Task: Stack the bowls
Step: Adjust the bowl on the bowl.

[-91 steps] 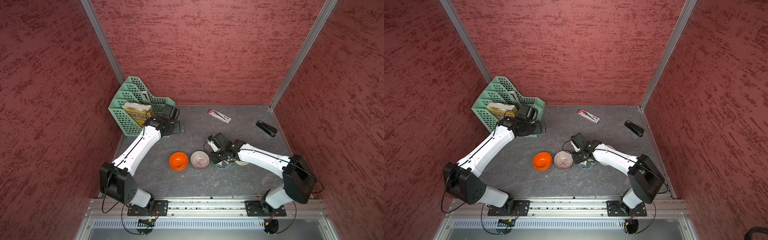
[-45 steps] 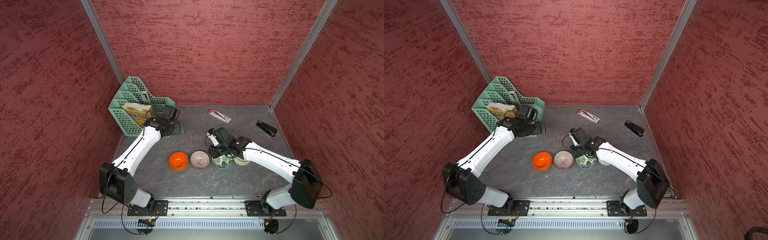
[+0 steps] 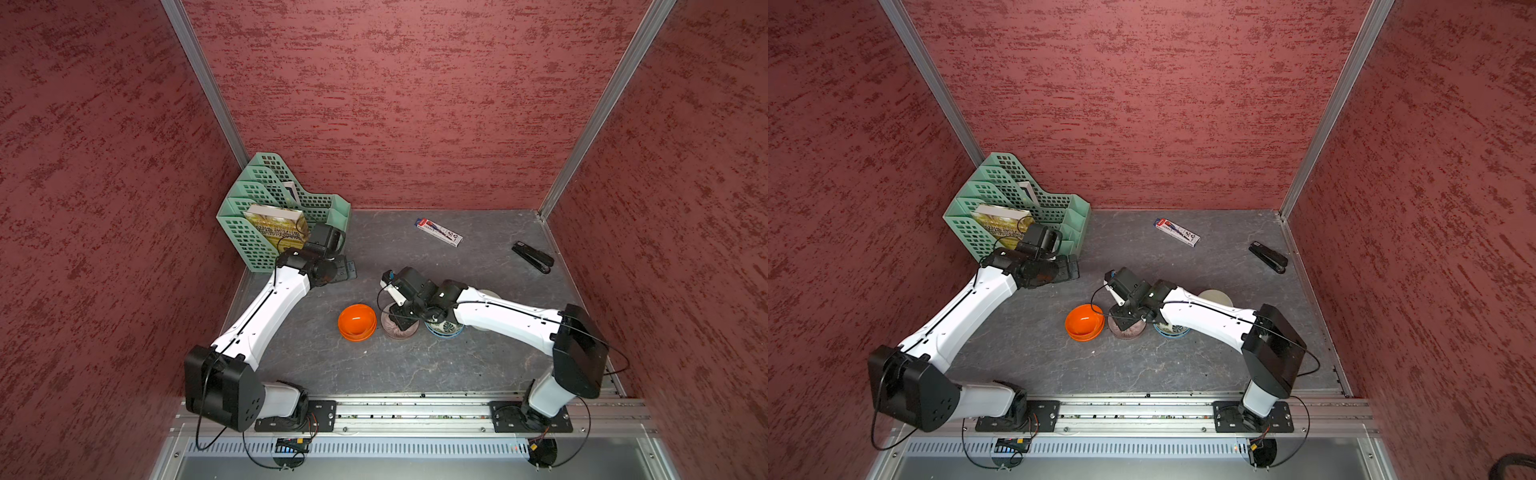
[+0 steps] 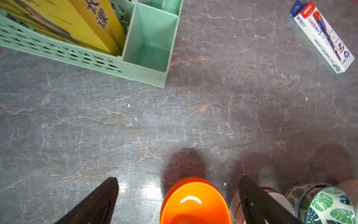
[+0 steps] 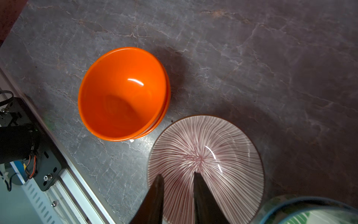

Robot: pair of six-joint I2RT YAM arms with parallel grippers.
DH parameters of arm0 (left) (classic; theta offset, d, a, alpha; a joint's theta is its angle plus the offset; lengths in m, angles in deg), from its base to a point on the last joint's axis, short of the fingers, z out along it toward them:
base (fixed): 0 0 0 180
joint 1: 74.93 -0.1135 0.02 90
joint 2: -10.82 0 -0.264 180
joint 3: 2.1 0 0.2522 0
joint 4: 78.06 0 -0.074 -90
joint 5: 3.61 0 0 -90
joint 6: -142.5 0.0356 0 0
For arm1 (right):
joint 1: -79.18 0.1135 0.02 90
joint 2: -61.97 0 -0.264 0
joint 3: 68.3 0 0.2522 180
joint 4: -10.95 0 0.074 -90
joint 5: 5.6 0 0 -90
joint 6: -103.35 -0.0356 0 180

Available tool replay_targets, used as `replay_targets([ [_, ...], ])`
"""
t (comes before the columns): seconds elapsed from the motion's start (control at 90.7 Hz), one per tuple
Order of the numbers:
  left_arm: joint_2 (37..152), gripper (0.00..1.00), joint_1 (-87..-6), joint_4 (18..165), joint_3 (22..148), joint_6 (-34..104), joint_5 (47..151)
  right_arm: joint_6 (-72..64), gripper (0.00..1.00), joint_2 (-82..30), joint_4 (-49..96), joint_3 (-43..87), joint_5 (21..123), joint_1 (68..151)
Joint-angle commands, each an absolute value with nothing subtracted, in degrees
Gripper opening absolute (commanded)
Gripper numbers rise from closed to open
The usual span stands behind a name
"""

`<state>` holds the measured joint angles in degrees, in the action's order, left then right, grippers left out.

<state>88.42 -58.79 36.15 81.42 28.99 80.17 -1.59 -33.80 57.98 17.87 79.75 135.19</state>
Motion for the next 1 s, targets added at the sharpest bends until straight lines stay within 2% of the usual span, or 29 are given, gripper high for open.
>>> replay_targets([
  [0.0, 87.09, 1.00, -61.17, 36.98, 79.79, 27.12, 81.95, -1.78, 0.30, -34.78, 54.59, 21.15, 81.12, 137.96],
  [0.364, 88.70, 1.00, -68.15, 38.59, 80.57, 25.29, 87.36, 3.91, 0.30, -42.44, 52.91, 28.45, 79.24, 144.08],
  [0.849, 87.35, 1.00, -68.79, 37.91, 81.70, 25.94, 87.31, 4.88, 0.27, -48.71, 54.09, 31.25, 77.30, 144.15],
  [0.992, 87.37, 1.00, -68.78, 38.08, 81.73, 25.96, 87.53, 4.66, 0.23, -49.52, 54.14, 31.33, 77.19, 144.13],
])
